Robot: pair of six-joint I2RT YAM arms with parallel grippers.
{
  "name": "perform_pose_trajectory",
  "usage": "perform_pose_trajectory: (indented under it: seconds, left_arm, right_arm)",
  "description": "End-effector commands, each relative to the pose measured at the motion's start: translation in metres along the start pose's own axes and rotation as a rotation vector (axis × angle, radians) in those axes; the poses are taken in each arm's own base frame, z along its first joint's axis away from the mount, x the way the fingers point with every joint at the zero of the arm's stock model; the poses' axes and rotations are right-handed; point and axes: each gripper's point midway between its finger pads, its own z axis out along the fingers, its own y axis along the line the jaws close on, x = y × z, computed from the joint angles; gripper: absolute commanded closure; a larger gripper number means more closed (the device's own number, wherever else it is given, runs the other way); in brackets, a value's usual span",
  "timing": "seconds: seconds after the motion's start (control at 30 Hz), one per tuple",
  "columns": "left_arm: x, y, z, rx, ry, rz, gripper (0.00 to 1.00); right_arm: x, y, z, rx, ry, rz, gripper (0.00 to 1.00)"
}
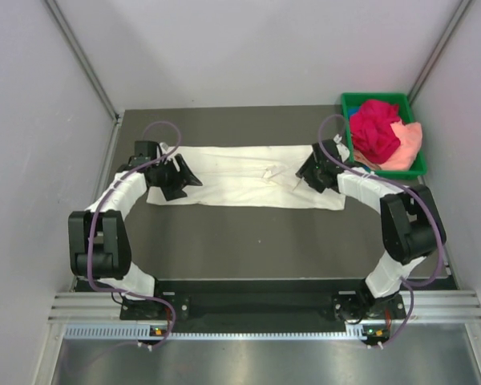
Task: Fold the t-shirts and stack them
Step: Fold the tshirt
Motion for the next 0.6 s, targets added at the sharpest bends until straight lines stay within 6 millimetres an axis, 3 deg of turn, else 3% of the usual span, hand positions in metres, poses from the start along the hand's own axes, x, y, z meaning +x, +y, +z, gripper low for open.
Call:
perform_pose_trajectory:
  seconds: [0.0, 0.33, 0.57]
  left_arm:
    - [-0.011, -0.032, -0.004, 0.121, -0.044, 0.059, 0.28]
    - [-0.011, -0.037, -0.007, 0.14, -0.055, 0.055, 0.28]
    - [-0.015, -0.038, -0.011, 0.13, -0.078, 0.059, 0.29]
  right_arm:
    - [-0.006, 0.044, 0.002, -0.173, -0.048, 0.0, 0.45]
    - [0.017, 0.039, 0.023, -0.12, -0.012, -0.009, 0.46]
    - [0.019, 0.057, 0.028, -0.154, -0.026, -0.026, 0.46]
